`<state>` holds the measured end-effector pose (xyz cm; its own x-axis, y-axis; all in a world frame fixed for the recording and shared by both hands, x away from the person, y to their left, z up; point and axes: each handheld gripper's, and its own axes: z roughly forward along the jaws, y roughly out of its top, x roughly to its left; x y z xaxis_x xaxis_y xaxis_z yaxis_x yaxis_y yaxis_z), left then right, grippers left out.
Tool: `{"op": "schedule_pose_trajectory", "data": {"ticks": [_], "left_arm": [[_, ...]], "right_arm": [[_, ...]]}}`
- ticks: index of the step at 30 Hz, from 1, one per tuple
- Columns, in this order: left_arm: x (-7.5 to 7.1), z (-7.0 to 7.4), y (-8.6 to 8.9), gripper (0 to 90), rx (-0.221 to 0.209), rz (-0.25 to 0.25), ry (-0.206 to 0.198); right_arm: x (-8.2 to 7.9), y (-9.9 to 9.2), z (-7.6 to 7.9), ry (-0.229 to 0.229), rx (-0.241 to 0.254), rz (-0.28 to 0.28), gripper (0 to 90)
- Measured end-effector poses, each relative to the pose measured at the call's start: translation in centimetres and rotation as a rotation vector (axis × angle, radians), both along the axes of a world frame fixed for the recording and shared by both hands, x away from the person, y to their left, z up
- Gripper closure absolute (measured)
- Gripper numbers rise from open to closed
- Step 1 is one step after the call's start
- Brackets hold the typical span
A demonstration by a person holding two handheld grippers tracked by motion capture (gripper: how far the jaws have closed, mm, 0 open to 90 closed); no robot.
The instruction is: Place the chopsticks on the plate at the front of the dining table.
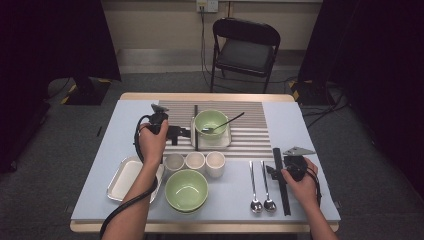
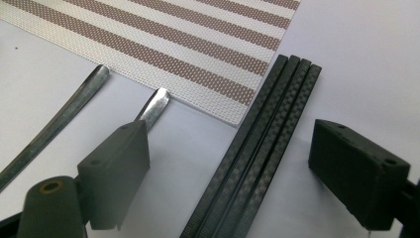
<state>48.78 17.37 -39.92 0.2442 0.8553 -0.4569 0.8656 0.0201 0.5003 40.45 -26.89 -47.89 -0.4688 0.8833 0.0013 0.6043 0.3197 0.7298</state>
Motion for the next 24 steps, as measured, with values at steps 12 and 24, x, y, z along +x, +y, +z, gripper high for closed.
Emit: {"op": "schedule_pose_trajectory", "data": {"ticks": [12, 24], "left_arm": [[-0.8, -0.4, 0.6, 16.4, 0.049, -0.026, -0.004], [-1.4, 0.0, 1.2, 16.4, 0.069, -0.031, -0.010]], "right_arm": [[0.0, 0.0, 0.0, 0.000, 0.000, -0.001, 15.2], [0.0, 0.0, 0.0, 0.000, -0.001, 0.000, 15.2]]}}
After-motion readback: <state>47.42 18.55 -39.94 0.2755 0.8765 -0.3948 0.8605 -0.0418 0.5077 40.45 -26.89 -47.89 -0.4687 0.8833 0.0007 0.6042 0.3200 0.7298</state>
